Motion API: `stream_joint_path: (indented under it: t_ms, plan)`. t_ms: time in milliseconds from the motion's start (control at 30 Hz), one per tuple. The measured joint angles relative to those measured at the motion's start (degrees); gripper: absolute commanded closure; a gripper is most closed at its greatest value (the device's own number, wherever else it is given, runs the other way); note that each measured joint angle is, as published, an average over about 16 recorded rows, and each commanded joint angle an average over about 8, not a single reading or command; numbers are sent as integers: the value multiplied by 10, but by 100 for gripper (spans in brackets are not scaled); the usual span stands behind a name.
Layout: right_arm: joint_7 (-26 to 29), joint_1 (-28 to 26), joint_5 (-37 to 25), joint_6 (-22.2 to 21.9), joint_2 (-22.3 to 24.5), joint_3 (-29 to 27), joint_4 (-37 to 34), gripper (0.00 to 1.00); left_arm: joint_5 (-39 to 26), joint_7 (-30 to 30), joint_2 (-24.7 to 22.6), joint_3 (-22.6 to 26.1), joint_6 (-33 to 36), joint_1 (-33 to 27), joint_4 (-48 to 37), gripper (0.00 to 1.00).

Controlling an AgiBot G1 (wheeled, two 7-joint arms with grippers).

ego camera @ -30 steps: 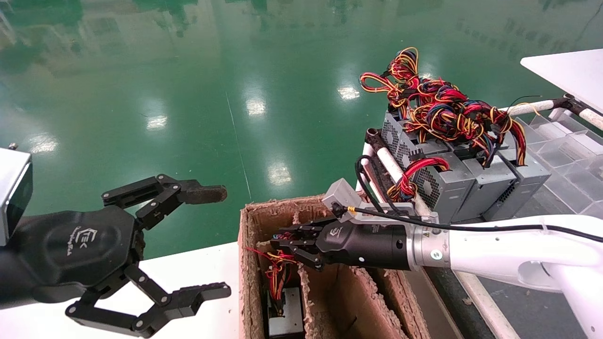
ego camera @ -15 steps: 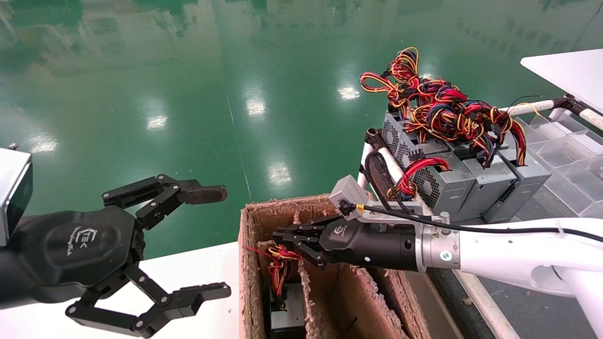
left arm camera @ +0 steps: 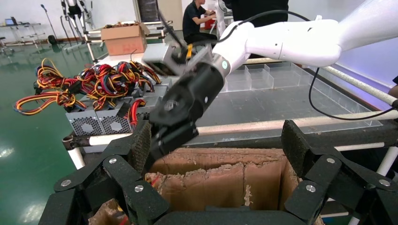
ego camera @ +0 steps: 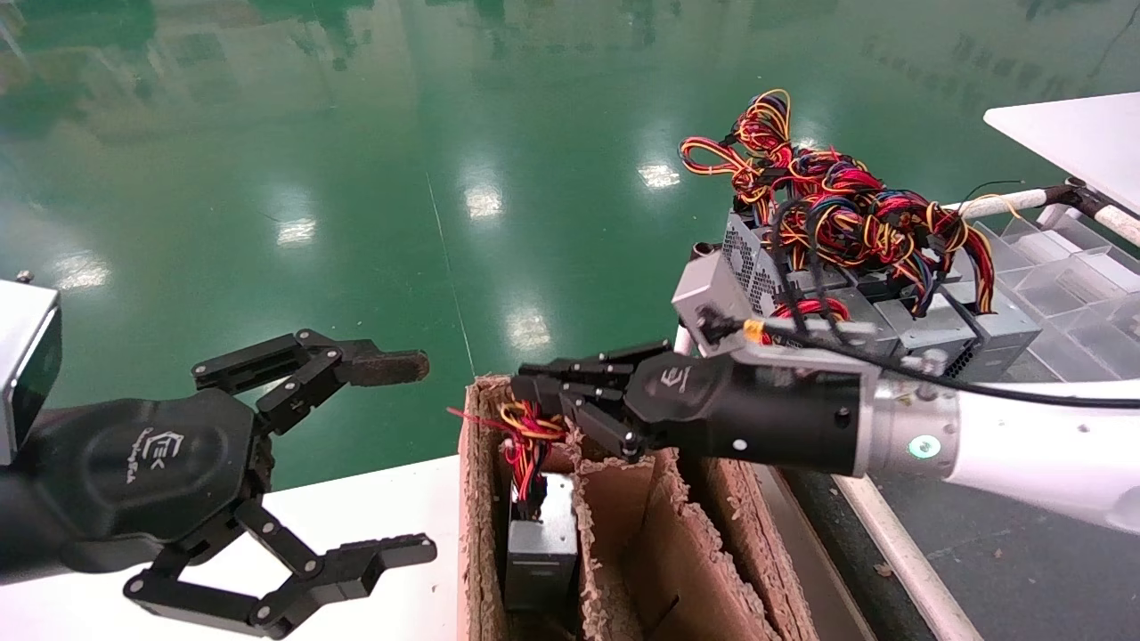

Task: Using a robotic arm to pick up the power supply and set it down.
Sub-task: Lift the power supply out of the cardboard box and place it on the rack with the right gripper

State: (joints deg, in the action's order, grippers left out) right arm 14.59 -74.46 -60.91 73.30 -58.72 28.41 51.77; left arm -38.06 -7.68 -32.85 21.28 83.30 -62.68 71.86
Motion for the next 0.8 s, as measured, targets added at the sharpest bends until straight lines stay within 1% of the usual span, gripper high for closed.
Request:
stream_joint_path:
  t_ms: [267,467,633,800]
  plan:
    - [18,-4,33,-8,36,-32,57,100,0,0,0,0,0,0,0,0]
    - [25,-15,54,-16,73,-61,88,100,0,0,0,0,0,0,0,0]
    - [27,-30,64,-20,114,-84,100,100,0,0,0,0,0,0,0,0]
    - [25,-46,64,-21,157,-104,97,100,0,0,0,0,0,0,0,0]
